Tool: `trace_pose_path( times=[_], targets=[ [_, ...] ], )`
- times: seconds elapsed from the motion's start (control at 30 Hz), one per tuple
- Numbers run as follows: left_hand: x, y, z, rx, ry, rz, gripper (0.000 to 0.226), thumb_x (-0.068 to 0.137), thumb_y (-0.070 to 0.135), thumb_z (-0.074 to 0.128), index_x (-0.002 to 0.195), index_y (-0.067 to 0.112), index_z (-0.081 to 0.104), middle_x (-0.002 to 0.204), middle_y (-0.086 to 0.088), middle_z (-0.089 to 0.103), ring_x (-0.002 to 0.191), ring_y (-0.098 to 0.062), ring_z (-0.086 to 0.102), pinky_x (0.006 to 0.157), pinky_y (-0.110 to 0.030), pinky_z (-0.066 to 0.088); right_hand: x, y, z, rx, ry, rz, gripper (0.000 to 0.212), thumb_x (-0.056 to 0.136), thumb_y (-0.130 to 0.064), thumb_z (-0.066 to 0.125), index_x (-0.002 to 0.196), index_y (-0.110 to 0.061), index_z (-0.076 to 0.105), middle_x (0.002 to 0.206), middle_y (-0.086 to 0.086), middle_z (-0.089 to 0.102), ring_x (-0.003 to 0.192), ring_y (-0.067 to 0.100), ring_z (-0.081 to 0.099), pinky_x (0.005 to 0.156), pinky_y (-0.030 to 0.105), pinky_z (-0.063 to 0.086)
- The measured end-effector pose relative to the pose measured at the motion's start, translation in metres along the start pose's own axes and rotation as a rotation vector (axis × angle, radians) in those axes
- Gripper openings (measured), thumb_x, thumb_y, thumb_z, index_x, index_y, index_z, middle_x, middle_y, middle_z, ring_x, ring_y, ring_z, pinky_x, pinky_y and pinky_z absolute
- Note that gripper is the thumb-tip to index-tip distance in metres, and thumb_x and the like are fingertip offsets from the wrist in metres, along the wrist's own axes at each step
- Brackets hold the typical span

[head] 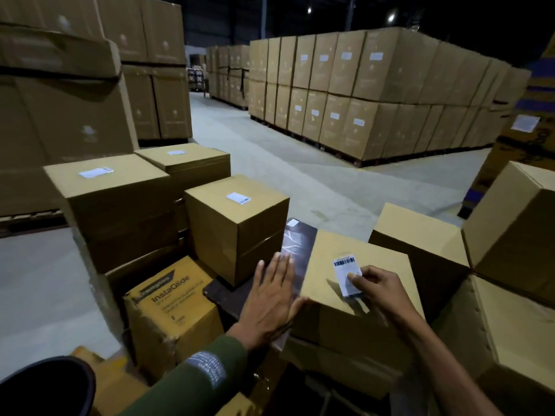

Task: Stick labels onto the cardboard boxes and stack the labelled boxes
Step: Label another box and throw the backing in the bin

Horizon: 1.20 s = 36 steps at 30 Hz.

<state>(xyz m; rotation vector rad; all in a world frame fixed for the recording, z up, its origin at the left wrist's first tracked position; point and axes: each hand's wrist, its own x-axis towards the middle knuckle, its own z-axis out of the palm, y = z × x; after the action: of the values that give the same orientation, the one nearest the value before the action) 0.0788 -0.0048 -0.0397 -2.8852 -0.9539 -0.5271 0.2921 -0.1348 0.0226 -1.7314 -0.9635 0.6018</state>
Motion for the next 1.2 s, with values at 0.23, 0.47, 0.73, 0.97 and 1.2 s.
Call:
trace_pose_path(
  times=[0.23,0.47,0.73,0.97,1.2],
  targets=[
    [-0.085,-0.124,-0.04,0.042,0.052,-0.348,0.066,0.097,0.046,0.028,0.146,0.003,0.039,0.154,-0.018,0.036,0.144,-0.036,0.03,0.111,-0.061,0.031,-0.001,-0.059,0.12,-0.066,-0.143,-0.162,0.012,0.093,-0.011,0.064,0.088,-0.014,0.074,0.085,0.006,0.075,0.078,0.021,0.071,0.07,0.033,0.056],
    [-0.226,-0.23,-0.068,0.188,0.008,-0.698,0.068,0.097,0.048,0.018,0.147,0.007,0.039,0.157,-0.016,0.031,0.147,-0.035,0.022,0.113,-0.06,0.025,-0.017,-0.08,0.293,-0.213,-0.463,-0.289,0.011,0.091,-0.02,0.066,0.088,-0.025,0.076,0.086,-0.013,0.074,0.084,0.004,0.068,0.072,0.025,0.052],
    [-0.361,-0.277,-0.087,0.295,-0.043,-0.918,0.065,0.093,0.044,0.029,0.135,0.002,0.054,0.148,-0.019,0.044,0.142,-0.04,0.03,0.11,-0.064,0.025,-0.075,-0.093,0.446,-0.466,-0.687,-0.577,0.015,0.09,-0.022,0.065,0.079,-0.025,0.075,0.071,-0.008,0.069,0.066,0.004,0.06,0.061,0.03,0.047],
    [-0.406,-0.291,-0.096,0.312,-0.056,-0.97,0.063,0.095,0.045,0.029,0.135,0.003,0.054,0.15,-0.018,0.041,0.144,-0.04,0.026,0.111,-0.064,0.025,-0.111,-0.109,0.519,-0.531,-0.698,-0.767,0.018,0.092,-0.02,0.06,0.096,-0.012,0.075,0.088,0.008,0.056,0.082,0.027,0.059,0.071,0.032,0.049],
    [-0.428,-0.296,-0.089,0.319,-0.039,-0.994,0.064,0.094,0.046,0.03,0.134,0.004,0.055,0.149,-0.019,0.043,0.144,-0.041,0.028,0.11,-0.065,0.027,-0.133,-0.088,0.553,-0.638,-0.833,-0.826,0.023,0.093,-0.027,0.058,0.106,-0.015,0.072,0.102,0.009,0.06,0.095,0.025,0.057,0.082,0.035,0.048]
  ],
)
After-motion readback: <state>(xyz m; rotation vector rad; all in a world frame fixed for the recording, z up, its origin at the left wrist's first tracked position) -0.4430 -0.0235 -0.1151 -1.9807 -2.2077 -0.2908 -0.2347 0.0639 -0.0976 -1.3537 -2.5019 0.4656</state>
